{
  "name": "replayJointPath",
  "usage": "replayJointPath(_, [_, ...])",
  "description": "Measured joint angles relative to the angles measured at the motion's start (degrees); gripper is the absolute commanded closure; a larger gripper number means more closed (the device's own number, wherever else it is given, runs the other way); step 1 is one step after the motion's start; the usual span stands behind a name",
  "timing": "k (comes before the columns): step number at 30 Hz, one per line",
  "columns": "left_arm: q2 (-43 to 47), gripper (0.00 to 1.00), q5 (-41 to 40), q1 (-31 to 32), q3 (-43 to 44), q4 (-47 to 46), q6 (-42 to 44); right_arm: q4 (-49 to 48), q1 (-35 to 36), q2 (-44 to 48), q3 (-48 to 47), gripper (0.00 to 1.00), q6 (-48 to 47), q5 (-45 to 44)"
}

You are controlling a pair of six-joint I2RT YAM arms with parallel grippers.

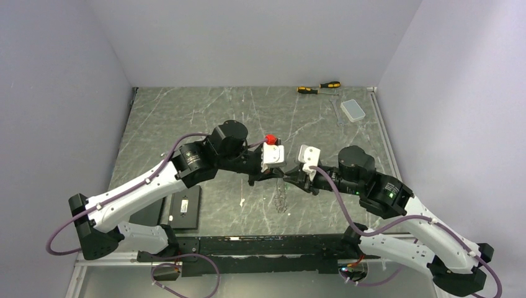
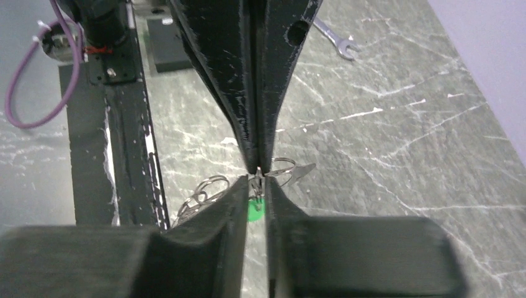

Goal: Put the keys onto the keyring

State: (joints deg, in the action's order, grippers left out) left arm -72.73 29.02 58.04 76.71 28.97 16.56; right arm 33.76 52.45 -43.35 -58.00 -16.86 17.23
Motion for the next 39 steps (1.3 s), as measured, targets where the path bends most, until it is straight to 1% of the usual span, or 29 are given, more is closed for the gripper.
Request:
replayJointPath(2, [0.57,1.0,-1.2,0.0,-0.74,-1.25,-0.24,-1.09,0.02,0.59,0.17,0.63,0.5,0.13])
replayJointPath(4, [1.31,1.0,-2.38,0.0,-2.01,-2.54,-0.79,-2.6,0.07,1.27,0.22,0.59,0.81,0.66])
replayJointPath(7, [2.78,1.0,-3.78,-0.09,-4.28,-4.74,-1.51,-4.33,0.11,2.36,0.28,0.58,1.07,0.87])
replayJointPath(13, [5.88,1.0,-4.92,-0.09,-7.19,-8.9,-3.28,-6.78,0.11,4.96,1.7,0.58,1.57,-0.5])
replayJointPath(16, [7.58,1.0,-4.98,-0.09,-8.24,-11.15,-4.26,-7.85,0.11,6.19,3.39,0.6,1.66,-1.77])
replayJointPath(19, [9.18,1.0,-4.94,-0.11,-9.09,-13.09,-5.16,-8.55,0.11,6.58,4.39,0.67,1.68,-2.8])
replayJointPath(20, [9.57,1.0,-4.96,-0.11,-9.31,-13.68,-5.4,-8.72,0.11,6.56,4.55,0.68,1.7,-3.13])
replayJointPath(28, [11.17,1.0,-4.92,-0.11,-10.56,-16.31,-7.06,-10.47,0.11,5.44,4.72,0.7,1.84,-3.28])
replayJointPath(31, [11.43,1.0,-4.9,-0.09,-11.15,-16.76,-7.37,-10.78,0.11,4.76,4.7,0.74,1.84,-2.91])
replayJointPath(34, [11.52,1.0,-4.9,-0.09,-11.54,-17.33,-7.45,-10.86,0.11,4.37,4.7,0.81,1.79,-2.27])
replayJointPath(35, [11.52,1.0,-4.9,-0.11,-11.56,-17.35,-7.45,-10.91,0.11,4.2,4.68,0.82,1.73,-2.1])
replayJointPath(39, [11.52,1.0,-4.9,-0.09,-11.56,-17.46,-7.45,-11.1,0.11,3.52,4.46,0.83,1.62,-1.64])
